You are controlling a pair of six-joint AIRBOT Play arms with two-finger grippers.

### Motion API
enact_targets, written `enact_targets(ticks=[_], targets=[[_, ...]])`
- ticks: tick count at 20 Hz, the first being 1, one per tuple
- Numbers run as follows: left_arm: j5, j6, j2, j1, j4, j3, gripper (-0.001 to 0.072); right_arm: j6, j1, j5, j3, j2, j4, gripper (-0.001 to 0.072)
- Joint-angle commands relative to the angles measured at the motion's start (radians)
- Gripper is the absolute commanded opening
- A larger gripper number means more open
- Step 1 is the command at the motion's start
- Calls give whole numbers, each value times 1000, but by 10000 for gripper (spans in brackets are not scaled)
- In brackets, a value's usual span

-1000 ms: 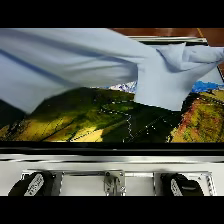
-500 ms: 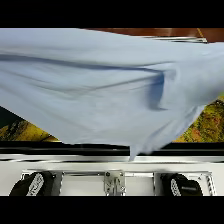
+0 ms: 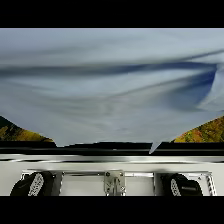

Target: Fold the shirts.

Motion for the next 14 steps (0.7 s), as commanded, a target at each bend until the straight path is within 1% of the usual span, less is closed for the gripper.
enact_targets(ticks=[1, 3, 4, 6, 7, 10, 11, 14], targets=[[-163, -27, 9, 1, 64, -18, 35, -25, 1, 166, 28, -3, -80, 51], [-219, -29, 8, 1, 109, -79, 35, -113, 1, 282, 28, -22, -90, 51], [-218, -29, 9, 1, 112, -126, 35, -133, 0, 320, 28, -45, -91, 51], [-191, -29, 8, 1, 112, -249, 35, -135, 0, 370, 28, -114, -86, 51], [-149, -29, 8, 1, 112, -323, 35, -135, 1, 392, 28, -160, -74, 51], [57, -29, 0, 0, 111, -520, 35, -135, 1, 415, 28, -343, 15, 51], [124, -29, -13, 0, 111, -578, 35, -135, 1, 409, 28, -414, 48, 51], [262, -25, -92, 0, 112, -706, 35, -135, 15, 353, 28, -672, 148, 51]])
